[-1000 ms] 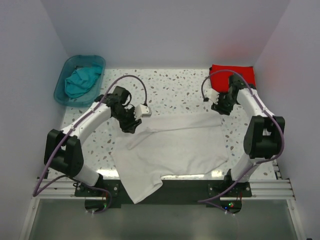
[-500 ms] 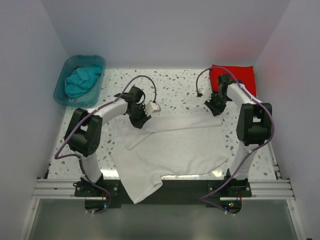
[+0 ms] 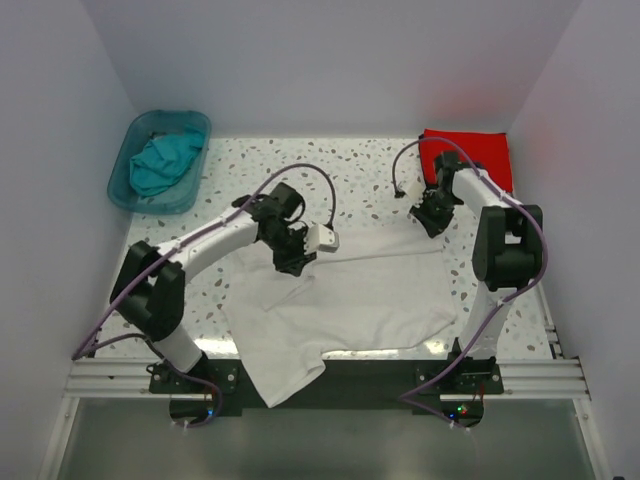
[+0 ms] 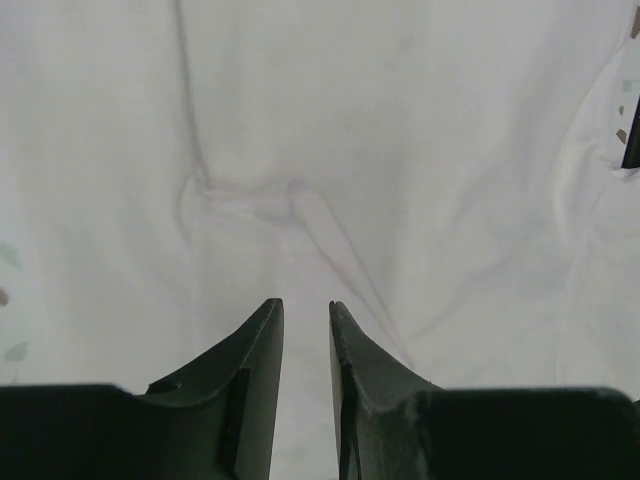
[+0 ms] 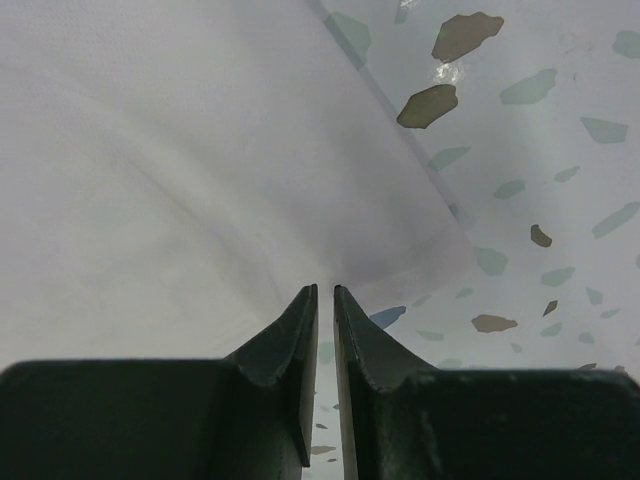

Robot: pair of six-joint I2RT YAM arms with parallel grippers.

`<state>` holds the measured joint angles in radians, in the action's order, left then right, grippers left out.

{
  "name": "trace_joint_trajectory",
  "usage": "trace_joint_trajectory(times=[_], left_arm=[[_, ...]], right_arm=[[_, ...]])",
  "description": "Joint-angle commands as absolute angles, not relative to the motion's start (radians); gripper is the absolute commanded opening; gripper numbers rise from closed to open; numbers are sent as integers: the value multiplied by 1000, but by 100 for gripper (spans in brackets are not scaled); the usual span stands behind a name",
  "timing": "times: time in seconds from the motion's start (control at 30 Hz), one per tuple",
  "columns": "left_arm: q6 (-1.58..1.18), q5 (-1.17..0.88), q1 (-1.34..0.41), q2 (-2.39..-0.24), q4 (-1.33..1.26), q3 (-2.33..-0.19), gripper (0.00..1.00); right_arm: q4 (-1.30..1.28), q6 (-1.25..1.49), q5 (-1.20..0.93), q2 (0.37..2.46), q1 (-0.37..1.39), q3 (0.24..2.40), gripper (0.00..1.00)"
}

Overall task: Fold and stack the t-shirts
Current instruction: Fold the tshirt

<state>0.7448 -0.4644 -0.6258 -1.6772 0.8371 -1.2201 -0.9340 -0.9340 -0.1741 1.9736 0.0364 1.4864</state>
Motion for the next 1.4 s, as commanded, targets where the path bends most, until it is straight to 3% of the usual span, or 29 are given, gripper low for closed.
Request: trace_joint_trajectory(times=[0.0, 0.3, 0.6, 0.9, 1.07, 1.37], left_arm=[[706, -531, -458, -1617, 842, -1275, 29], [585, -348, -184, -1779, 792, -1284, 29], [552, -256, -138, -2048, 776, -1402, 24], [548, -229, -94, -2330, 842, -1880, 23], [659, -378, -94, -2207, 896, -1916, 40], [860, -566, -101, -1838, 1023, -1559, 47]], right_arm=[[-956, -899, -178, 1916, 43, 1499, 16], [-891, -813, -91, 1922, 127, 1416, 18], [-793, -736, -3, 2080, 129, 1459, 20], [-776, -672, 31, 2229, 129, 1724, 23], [-935, -730, -101, 2136, 129, 1813, 41], [-1212, -940, -209, 1872, 155, 1525, 41]])
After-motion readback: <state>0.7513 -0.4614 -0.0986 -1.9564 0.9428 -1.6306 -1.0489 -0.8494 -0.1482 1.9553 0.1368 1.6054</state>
